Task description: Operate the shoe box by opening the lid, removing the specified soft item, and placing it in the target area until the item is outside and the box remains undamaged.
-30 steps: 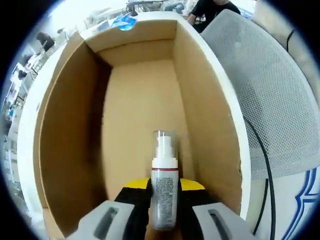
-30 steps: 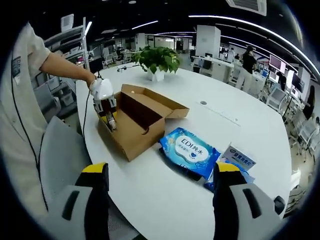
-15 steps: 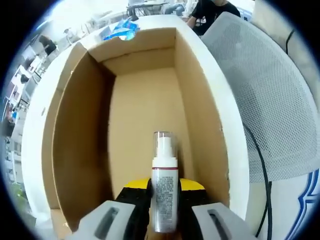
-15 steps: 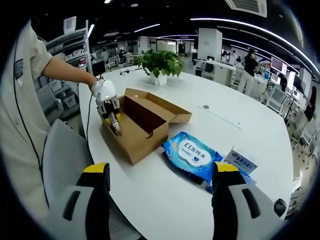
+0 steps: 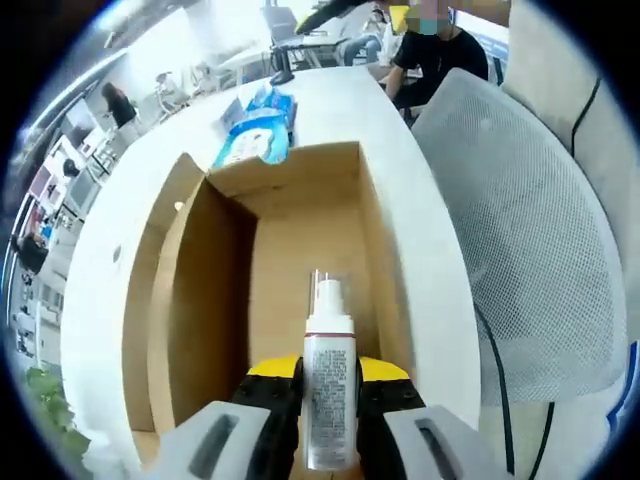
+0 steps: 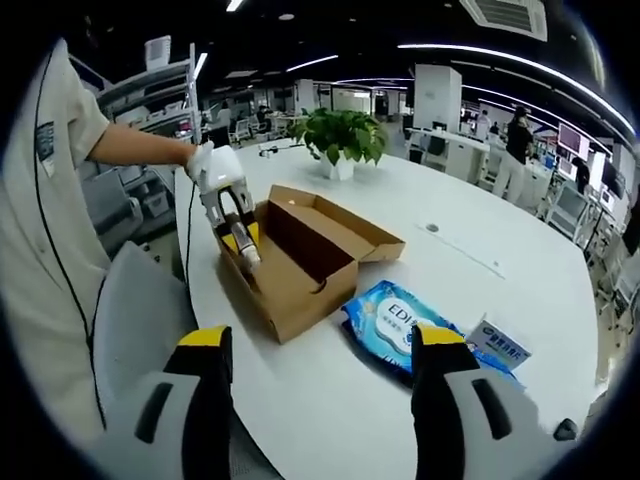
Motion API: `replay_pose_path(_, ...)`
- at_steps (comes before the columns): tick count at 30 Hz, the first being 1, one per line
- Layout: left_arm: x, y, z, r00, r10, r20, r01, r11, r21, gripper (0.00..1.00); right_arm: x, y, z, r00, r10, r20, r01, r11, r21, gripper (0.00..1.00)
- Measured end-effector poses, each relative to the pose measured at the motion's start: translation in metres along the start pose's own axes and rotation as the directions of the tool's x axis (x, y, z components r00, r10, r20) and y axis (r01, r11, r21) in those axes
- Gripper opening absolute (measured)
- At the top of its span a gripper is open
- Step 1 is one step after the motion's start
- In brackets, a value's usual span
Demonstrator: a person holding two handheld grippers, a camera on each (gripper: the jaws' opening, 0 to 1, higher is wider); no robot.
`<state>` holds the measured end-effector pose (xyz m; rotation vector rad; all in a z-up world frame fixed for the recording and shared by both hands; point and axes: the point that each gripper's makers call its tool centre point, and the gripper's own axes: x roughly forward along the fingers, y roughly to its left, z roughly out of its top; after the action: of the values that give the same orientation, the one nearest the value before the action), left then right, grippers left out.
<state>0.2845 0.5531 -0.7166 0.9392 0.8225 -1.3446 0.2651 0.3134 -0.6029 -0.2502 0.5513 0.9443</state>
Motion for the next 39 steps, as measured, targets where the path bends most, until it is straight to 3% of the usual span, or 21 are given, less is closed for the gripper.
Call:
replay_pose_path(6,-0.015,-0.004,0.032,0.997,0.020,0.072,-0.020,1.000,0.001,0.19,0.009,0.012,0.010,0.997,0.060,0.038,-0.059,0.998,-0.033,0.59)
replay_pose_path(16,-0.034,-0.012,0.078,0.978,0.026,0.209,-0.024,1.000,-0.011,0.19,0.027,0.034,0.022,0.987,0.150,0.057,-0.145,0.985,-0.090,0.47)
replay_pose_path(27,-0.058,-0.021,0.128,0.918,0.004,0.396,0.020,0.998,-0.058,0.19,0.042,0.056,0.041,0.968,0.238,0.082,-0.223,0.962,-0.159,0.37)
replay_pose_path(35,-0.067,-0.027,0.145,0.868,-0.016,0.496,0.071,0.993,-0.091,0.19,0.046,0.073,0.052,0.950,0.299,0.090,-0.274,0.936,-0.221,0.31)
replay_pose_path(39,-0.070,-0.028,0.153,0.839,-0.012,0.544,0.084,0.991,-0.107,0.19,0.048,0.074,0.056,0.946,0.307,0.101,-0.280,0.934,-0.221,0.24)
